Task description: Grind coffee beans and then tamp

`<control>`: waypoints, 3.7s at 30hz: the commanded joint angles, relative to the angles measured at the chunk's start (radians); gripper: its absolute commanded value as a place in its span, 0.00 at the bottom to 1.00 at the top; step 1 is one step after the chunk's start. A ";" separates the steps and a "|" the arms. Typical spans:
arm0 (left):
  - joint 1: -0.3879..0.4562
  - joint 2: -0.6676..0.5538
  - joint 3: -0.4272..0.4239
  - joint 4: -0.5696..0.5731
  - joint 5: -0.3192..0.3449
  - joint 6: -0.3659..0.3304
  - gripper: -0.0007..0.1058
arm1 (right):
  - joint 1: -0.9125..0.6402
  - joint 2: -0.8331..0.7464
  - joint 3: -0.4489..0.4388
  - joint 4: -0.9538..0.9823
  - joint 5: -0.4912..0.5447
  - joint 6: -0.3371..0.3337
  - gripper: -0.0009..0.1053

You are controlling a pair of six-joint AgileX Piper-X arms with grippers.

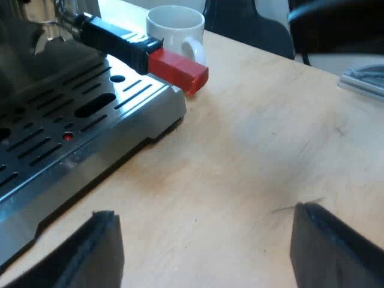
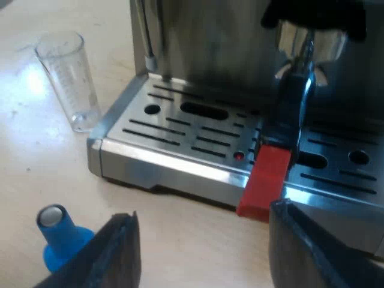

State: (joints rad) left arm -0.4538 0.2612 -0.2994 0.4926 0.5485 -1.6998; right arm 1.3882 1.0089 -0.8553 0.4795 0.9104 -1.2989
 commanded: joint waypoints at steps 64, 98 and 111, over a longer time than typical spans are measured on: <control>-0.005 -0.007 -0.002 0.005 0.010 -0.009 0.68 | -0.547 0.427 -0.340 0.268 -0.603 0.108 0.49; -0.005 -0.007 -0.002 0.005 0.010 -0.009 0.68 | -0.547 0.471 -0.337 0.312 -0.619 0.192 0.44; -0.005 -0.007 -0.002 0.005 0.010 -0.009 0.68 | -0.547 0.471 -0.337 0.310 -0.621 0.192 0.01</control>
State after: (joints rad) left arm -0.4538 0.2612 -0.3000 0.4993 0.5485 -1.6998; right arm 0.8457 1.4816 -1.1864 0.7846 0.2930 -1.1048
